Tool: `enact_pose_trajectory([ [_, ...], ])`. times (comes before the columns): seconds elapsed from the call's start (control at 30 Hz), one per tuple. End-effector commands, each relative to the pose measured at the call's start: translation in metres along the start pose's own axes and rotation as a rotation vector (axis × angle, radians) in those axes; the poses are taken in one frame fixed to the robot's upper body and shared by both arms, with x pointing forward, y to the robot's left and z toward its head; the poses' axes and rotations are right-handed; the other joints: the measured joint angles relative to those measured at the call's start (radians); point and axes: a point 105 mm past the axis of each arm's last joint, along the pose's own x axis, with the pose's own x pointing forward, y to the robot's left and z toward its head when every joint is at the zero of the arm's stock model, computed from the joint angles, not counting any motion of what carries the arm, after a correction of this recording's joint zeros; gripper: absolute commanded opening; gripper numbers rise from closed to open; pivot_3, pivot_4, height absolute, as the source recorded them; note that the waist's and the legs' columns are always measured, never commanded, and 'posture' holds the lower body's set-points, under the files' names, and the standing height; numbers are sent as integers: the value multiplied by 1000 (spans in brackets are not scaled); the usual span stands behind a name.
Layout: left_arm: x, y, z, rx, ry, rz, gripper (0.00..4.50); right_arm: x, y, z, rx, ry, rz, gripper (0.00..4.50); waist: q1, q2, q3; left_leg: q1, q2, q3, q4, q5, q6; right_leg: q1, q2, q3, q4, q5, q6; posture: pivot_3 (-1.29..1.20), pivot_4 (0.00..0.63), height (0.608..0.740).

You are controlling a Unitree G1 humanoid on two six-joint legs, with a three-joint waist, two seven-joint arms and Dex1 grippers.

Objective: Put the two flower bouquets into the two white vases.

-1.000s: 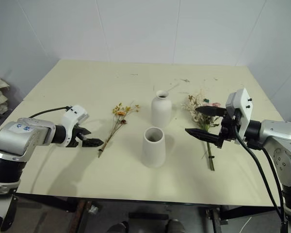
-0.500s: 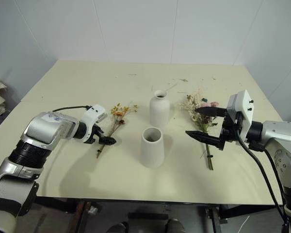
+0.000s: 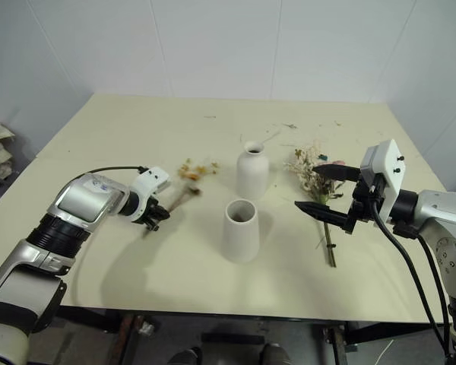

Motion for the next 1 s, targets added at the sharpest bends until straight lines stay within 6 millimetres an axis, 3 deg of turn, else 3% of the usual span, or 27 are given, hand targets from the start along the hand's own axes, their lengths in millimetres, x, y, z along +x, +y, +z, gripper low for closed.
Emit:
enact_pose_trajectory([
  [0.03,-5,5,13,10,-50,14,45,-8,2,15,-51,-22,-14,4500,1,0,0,0,0,0,0,0,0,0,0,0,0,0,0,0,150,740],
  [0.1,-9,11,24,12,-114,33,45,-10,4,16,-43,-14,-12,4500,2,0,0,0,0,0,1,0,0,0,0,0,1,0,0,0,150,740],
  [0.27,-23,28,72,11,-419,120,45,-16,6,20,-11,-41,-39,4500,3,0,0,-1,0,0,1,0,0,0,0,0,0,1,1,0,150,740],
  [0.43,-53,39,129,1,-887,168,45,-22,1,18,37,-56,-144,4500,5,0,0,-1,0,0,2,0,0,0,-1,0,-1,1,2,0,150,740],
  [0.53,-65,26,150,49,-1079,82,45,-26,2,20,80,-96,-210,4500,5,0,0,-1,0,1,2,0,0,0,-1,1,-1,1,2,0,150,740],
  [0.67,-70,17,163,58,-1200,14,45,-33,2,14,140,-84,-276,4500,10,0,0,-1,-1,3,3,0,0,0,-1,3,-1,2,3,0,150,740],
  [0.8,-75,-19,191,87,-1373,-172,45,-41,18,18,142,-117,-301,4500,24,0,0,-1,-1,3,5,0,0,1,0,4,-1,2,4,0,150,740],
  [1.0,-92,-49,217,23,-1557,-386,45,-44,25,15,127,-100,-344,4500,27,-1,0,-3,-1,4,9,-1,1,3,0,4,-8,7,7,0,150,740],
])
